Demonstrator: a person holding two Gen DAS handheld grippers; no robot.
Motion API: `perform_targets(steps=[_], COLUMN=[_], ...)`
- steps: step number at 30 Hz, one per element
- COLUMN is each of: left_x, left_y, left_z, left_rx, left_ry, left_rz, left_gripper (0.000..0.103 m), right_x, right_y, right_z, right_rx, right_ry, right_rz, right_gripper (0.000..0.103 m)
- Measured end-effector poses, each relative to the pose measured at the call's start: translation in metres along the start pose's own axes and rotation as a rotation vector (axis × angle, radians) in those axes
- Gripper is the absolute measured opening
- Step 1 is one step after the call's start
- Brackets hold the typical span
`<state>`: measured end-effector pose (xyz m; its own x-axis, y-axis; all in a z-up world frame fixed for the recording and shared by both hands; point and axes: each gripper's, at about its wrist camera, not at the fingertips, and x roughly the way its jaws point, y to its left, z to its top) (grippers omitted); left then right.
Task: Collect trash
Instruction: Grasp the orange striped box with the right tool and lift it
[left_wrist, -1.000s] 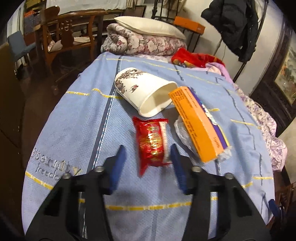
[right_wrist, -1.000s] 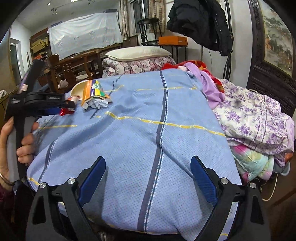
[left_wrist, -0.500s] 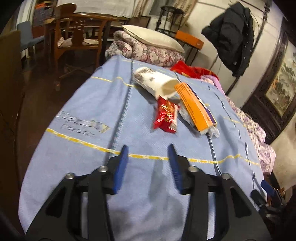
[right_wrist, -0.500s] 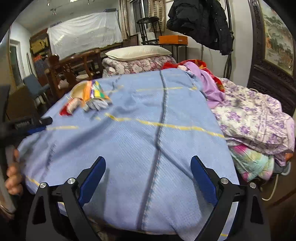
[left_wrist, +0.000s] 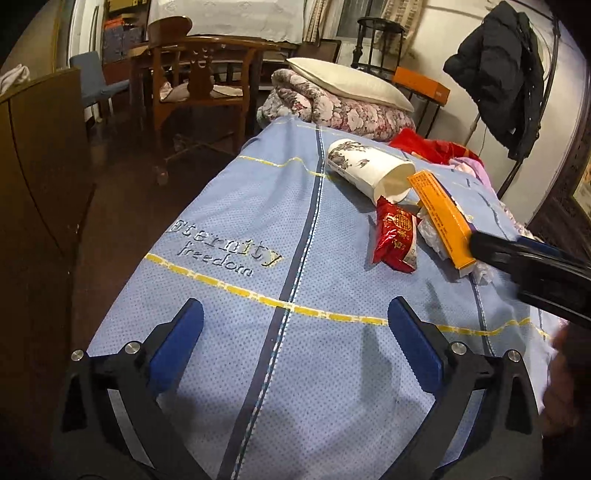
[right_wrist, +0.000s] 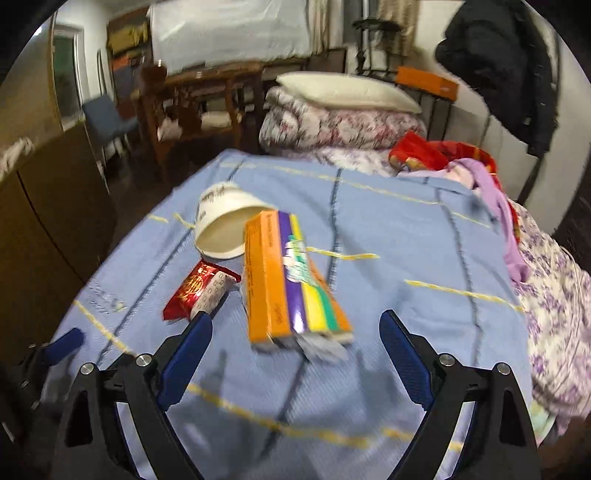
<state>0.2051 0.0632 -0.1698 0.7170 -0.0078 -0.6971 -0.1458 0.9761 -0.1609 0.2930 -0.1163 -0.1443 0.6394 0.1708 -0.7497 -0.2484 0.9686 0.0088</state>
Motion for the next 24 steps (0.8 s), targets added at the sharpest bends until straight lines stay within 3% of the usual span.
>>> perform_targets(steps=[1, 3, 5, 7, 10, 16, 19, 22, 24], left_x=[0.000, 0.000, 0.001, 0.001, 0.002, 0.004, 0.004, 0.005, 0.005], left_y=[0.000, 0.000, 0.001, 0.001, 0.000, -0.005, -0.005, -0.006, -0.006], left_z=[0.000, 0.000, 0.001, 0.002, 0.002, 0.001, 0.001, 0.001, 0.001], left_rx=[0.000, 0.002, 0.003, 0.004, 0.009, 0.023, 0.025, 0.028, 0.027], left_ry=[0.000, 0.002, 0.002, 0.004, 0.008, 0.017, 0.020, 0.022, 0.022], left_rz=[-0.001, -0.009, -0.016, -0.012, -0.001, 0.036, 0.047, 0.056, 0.060], left_gripper=[0.096, 0.096, 0.096, 0.096, 0.096, 0.096, 0.096, 0.096, 0.096], right_x=[0.011, 0.031, 0.031, 0.020, -0.005, -0.041, -0.053, -0.072, -0.080], right_y=[0.002, 0.001, -0.009, -0.023, -0.047, -0.104, -0.122, -0.118, -0.112], right_z=[0.003, 0.006, 0.005, 0.001, -0.012, -0.063, -0.084, -0.093, -0.092], right_rx=[-0.006, 0.009, 0.069, 0.128, 0.234, 0.493, 0.548, 0.451, 0.382], right_ry=[0.031, 0.095, 0.088, 0.066, 0.048, 0.095, 0.087, 0.048, 0.019], right_rz=[-0.011, -0.023, 0.024, 0.057, 0.183, 0.354, 0.307, 0.169, 0.124], right_gripper=[0.089, 0.074, 0.064, 0.061, 0.061, 0.058, 0.059, 0.066, 0.066])
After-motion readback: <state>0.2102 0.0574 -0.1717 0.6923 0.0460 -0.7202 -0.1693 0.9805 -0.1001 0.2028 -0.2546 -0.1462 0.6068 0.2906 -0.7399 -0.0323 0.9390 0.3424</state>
